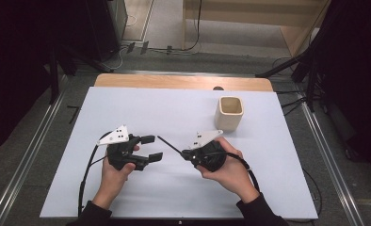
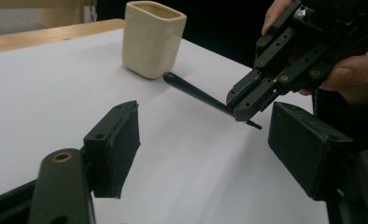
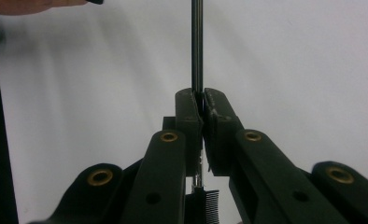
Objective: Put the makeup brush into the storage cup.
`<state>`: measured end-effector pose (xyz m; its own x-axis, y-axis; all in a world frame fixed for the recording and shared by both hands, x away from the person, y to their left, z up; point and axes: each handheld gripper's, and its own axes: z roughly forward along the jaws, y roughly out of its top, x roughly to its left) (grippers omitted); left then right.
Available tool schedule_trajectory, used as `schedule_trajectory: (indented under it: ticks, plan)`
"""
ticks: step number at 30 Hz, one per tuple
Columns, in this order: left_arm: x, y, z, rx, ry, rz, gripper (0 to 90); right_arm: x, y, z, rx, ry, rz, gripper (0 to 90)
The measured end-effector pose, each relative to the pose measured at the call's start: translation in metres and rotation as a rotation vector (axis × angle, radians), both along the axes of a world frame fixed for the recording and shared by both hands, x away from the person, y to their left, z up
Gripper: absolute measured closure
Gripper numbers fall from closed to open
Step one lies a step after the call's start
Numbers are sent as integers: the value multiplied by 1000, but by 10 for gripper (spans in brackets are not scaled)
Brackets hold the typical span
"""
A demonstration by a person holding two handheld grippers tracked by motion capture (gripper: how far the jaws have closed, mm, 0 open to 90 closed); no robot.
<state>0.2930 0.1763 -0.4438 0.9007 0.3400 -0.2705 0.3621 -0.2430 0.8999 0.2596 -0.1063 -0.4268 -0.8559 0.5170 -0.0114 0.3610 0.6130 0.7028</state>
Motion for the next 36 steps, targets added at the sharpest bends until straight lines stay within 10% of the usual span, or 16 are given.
schedule_trajectory:
  ticks: [8,36]
  plan:
    - [5,-2,0,60,54,-37,417,-5,8,-2,-38,-31,79,871]
    - [14,0,0,33,167,-187,766,-10,12,-5,-78,-108,175,871]
